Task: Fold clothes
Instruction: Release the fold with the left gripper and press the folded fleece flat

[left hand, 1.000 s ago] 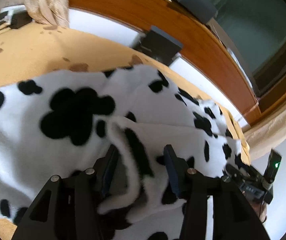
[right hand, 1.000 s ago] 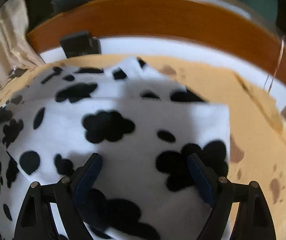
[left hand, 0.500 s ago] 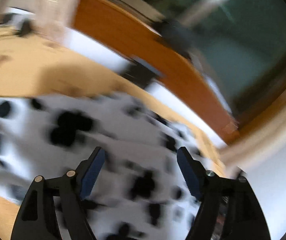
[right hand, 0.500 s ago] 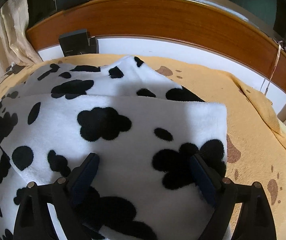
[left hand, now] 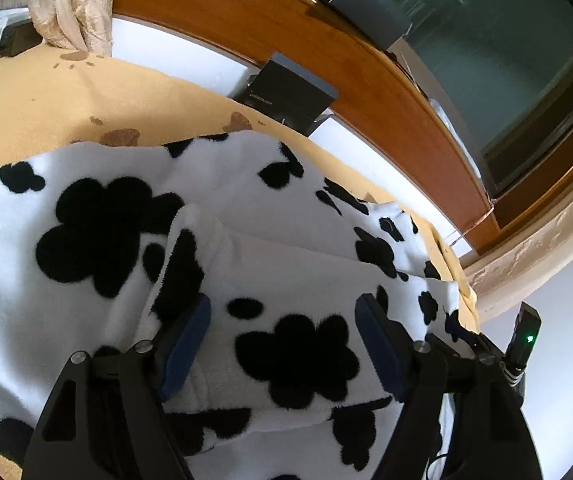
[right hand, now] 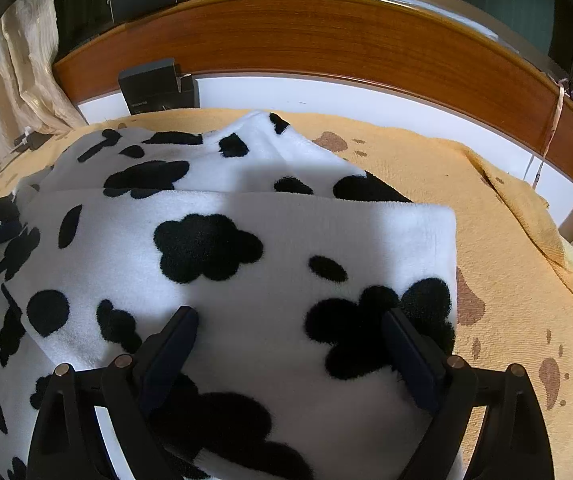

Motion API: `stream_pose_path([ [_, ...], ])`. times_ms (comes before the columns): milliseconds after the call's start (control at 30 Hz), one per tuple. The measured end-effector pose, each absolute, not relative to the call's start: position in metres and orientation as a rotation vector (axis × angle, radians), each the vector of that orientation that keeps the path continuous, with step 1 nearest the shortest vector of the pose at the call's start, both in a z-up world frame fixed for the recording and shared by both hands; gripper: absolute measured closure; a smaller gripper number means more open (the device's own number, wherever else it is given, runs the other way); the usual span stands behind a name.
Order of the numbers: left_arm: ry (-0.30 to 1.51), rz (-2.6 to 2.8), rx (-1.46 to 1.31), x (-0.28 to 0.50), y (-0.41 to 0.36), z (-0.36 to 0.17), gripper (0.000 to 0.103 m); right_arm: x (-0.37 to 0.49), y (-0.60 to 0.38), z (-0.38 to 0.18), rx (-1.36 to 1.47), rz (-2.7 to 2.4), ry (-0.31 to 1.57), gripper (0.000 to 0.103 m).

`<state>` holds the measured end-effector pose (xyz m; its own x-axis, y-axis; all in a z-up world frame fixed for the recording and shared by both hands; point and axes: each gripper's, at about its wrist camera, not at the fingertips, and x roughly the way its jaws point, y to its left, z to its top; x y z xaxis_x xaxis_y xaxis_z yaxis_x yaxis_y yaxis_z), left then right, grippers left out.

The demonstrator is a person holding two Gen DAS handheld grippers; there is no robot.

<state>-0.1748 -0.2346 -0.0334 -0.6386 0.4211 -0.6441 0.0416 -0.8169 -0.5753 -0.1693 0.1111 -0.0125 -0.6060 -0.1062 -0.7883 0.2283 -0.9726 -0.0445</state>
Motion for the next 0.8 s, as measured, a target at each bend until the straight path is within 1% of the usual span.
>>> stream_pose_path([
  [67,-0.862,2.541,-1.173,-0.168,-0.234,-0.025,0.024,-0.169,0.111,-0.013,1.288,-2.650,0.206,0.009],
  [133,-0.822,2.574,-1.097,-0.160,-0.234,-0.013,0.021,-0.170,0.111,-0.013,1.289,-2.649,0.203,0.009],
  [233,-0.741,2.650,-1.150,-0.164,-0.233,-0.015,0.020,-0.170,0.111,-0.013,1.289,-2.649,0.202,0.008],
  [333,-0.757,2.642,-1.176,-0.170,-0.240,-0.029,0.020,-0.170,0.111,-0.013,1.289,-2.648,0.201,0.008],
  [433,-0.708,2.646,-1.190,-0.172,-0.238,-0.030,0.020,-0.171,0.111,-0.013,1.289,-2.648,0.199,0.008],
  [467,-0.659,2.656,-1.187,-0.171,-0.235,-0.030,0.019,-0.171,0.112,-0.013,1.289,-2.647,0.199,0.008],
  [500,-0.604,2.666,-1.183,-0.171,-0.230,-0.030,0.015,-0.171,0.112,-0.013,1.289,-2.647,0.199,0.008],
  [567,-0.484,2.673,-1.181,-0.171,-0.220,-0.030,0.007,-0.171,0.112,-0.013,1.289,-2.648,0.198,0.008],
  [600,-0.428,2.668,-1.185,-0.173,-0.214,-0.031,0.001,-0.171,0.112,-0.013,1.289,-2.648,0.198,0.008],
  [700,-0.292,2.701,-1.232,-0.175,-0.199,-0.031,0.001,-0.171,0.112,-0.013,1.289,-2.647,0.197,0.008],
  [800,-0.206,2.726,-1.265,-0.177,-0.191,-0.033,0.001,-0.171,0.112,-0.013,1.289,-2.646,0.196,0.008],
])
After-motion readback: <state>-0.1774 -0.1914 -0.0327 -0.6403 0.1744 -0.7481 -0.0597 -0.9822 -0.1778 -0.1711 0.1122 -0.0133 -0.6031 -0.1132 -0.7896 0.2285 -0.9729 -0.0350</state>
